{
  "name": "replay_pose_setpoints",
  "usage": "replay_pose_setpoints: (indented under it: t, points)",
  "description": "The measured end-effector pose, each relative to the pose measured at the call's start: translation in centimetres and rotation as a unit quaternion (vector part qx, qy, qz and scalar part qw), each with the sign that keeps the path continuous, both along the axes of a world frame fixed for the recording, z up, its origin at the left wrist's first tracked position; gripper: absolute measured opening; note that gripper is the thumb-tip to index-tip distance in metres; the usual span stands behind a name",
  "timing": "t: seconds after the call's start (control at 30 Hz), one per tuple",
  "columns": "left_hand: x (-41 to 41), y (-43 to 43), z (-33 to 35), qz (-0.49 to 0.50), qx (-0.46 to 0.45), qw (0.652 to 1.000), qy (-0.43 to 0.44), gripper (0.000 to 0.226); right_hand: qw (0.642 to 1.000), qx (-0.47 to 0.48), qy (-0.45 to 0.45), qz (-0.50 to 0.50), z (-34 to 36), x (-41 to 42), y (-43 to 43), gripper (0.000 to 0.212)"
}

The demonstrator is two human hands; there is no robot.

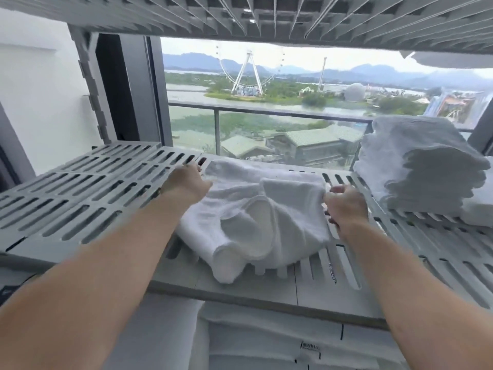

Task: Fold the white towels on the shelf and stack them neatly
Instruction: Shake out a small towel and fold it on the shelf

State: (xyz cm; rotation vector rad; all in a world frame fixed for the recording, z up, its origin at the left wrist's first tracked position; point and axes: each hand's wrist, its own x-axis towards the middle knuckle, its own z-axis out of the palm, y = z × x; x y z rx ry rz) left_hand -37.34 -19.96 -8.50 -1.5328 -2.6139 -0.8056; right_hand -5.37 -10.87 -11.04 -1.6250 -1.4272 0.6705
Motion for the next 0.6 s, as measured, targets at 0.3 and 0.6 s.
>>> replay_pose_setpoints:
  t: [0.3, 0.6]
  points:
    - [5.3, 1.3, -1.9, -0.176, -0.071, 0.981, -0.043, 0.042, 0.969, -0.032, -0.133, 0.204, 1.3, -2.9, 1.0, 0.011]
    - [10.4, -1.6, -1.5, -0.048, -0.249, 0.944, 0.211, 0.053, 0.893, 0.257, -0.267, 0.257, 5.8, -5.2, 5.5, 0.065]
